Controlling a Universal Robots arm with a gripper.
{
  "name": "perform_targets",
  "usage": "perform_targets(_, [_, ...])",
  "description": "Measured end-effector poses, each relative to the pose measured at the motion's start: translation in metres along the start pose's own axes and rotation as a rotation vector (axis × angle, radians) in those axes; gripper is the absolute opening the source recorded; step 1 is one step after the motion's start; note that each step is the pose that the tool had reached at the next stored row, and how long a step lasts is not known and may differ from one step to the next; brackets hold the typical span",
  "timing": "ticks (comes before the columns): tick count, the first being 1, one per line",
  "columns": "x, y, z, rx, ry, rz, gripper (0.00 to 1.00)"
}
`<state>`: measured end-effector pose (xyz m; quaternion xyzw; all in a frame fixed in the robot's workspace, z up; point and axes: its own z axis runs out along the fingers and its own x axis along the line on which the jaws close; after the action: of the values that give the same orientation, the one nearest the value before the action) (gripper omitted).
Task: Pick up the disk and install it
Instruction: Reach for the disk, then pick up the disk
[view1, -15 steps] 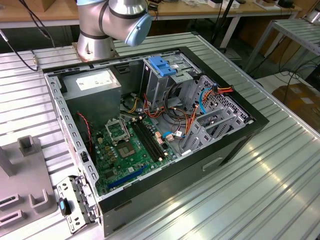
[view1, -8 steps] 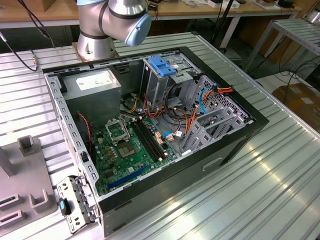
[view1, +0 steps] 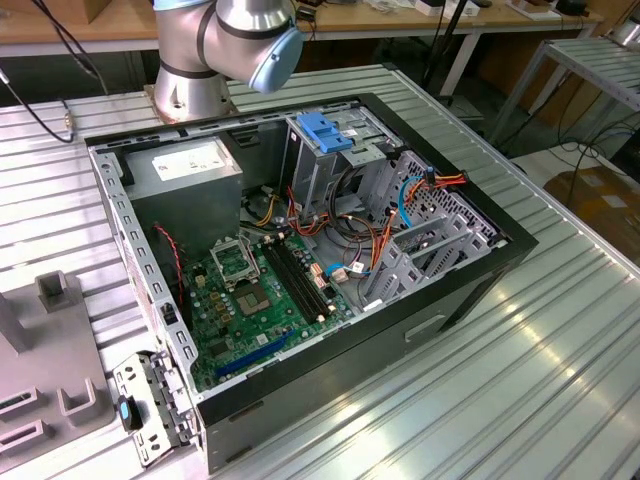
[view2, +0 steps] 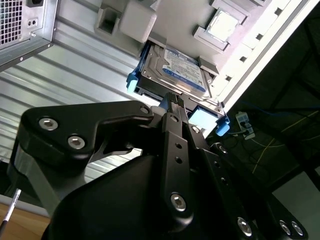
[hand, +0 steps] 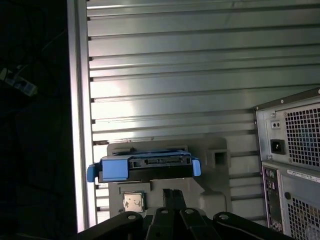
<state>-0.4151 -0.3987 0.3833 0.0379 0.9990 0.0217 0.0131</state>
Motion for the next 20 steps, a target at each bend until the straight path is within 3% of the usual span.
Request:
perform_targets(6, [0.0077, -0.0006, 0.0002, -0.0001, 0.0000, 0.000, 0.11])
perform_targets(10, [0.0167, -0.0013, 0.0005, -0.0001, -0.0001, 0.000, 0.11])
perform_targets(11, [0.0248, -0.0017, 0.0004, 0.0000, 0.0000, 0.000, 0.11])
perform_targets(13, [0.0498, -0.0022, 0.0005, 0.0000, 0.0000, 0.000, 0.11])
perform_targets(15, [0.0691, -0.0027, 0.0006, -0.0001, 0.0000, 0.000, 0.11])
perform_targets(20, [0.0751, -0.0028, 0.0005, 0.0000, 0.0000, 0.000, 0.11])
